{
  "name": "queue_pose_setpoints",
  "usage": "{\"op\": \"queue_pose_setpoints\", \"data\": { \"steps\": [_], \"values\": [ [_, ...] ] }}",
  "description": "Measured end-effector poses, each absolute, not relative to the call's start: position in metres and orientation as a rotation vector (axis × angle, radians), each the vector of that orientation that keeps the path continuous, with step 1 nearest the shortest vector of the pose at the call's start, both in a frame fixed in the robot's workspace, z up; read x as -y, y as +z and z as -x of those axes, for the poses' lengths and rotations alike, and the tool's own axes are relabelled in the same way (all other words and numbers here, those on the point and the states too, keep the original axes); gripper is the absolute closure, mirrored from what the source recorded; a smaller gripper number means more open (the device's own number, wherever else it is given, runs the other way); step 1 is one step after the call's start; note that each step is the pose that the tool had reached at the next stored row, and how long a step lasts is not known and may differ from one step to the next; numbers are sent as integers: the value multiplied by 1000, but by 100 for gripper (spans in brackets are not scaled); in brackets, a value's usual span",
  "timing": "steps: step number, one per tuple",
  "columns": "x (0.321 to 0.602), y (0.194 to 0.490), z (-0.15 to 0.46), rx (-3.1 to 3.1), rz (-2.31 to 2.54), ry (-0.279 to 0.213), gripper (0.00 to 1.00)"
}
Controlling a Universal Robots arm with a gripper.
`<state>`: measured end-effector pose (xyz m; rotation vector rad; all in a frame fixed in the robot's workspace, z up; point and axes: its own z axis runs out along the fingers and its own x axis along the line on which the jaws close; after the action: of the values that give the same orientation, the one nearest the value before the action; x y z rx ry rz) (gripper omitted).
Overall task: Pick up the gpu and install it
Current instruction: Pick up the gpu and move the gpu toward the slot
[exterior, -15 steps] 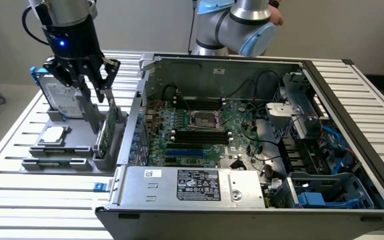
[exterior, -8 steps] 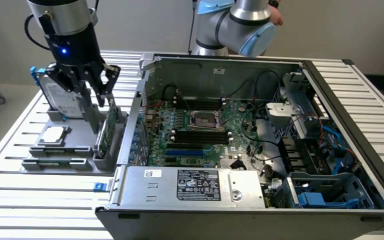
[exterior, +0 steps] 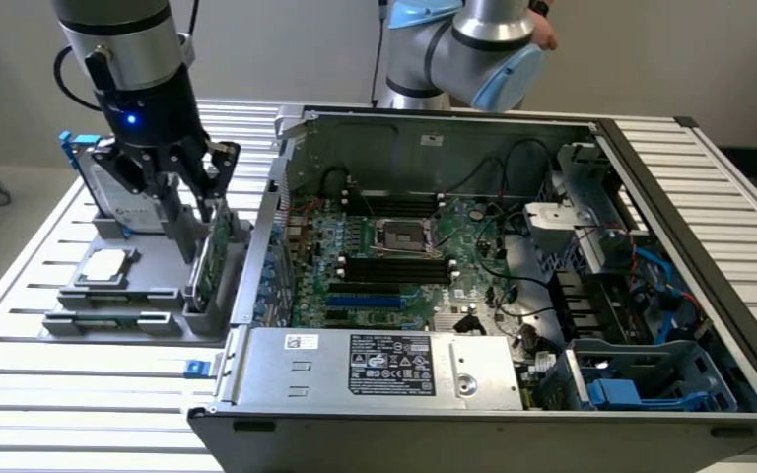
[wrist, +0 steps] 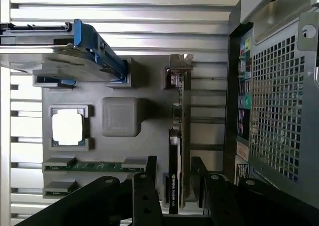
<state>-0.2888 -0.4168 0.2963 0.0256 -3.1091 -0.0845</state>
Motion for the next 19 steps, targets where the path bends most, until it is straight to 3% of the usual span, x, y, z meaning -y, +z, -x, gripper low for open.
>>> {"op": "queue_pose_setpoints", "data": {
  "steps": [1, 19],
  "values": [
    [417, 295, 289, 3109, -27, -84, 56],
    [423, 262, 285, 3108, -60, -84, 56]
  ]
}}
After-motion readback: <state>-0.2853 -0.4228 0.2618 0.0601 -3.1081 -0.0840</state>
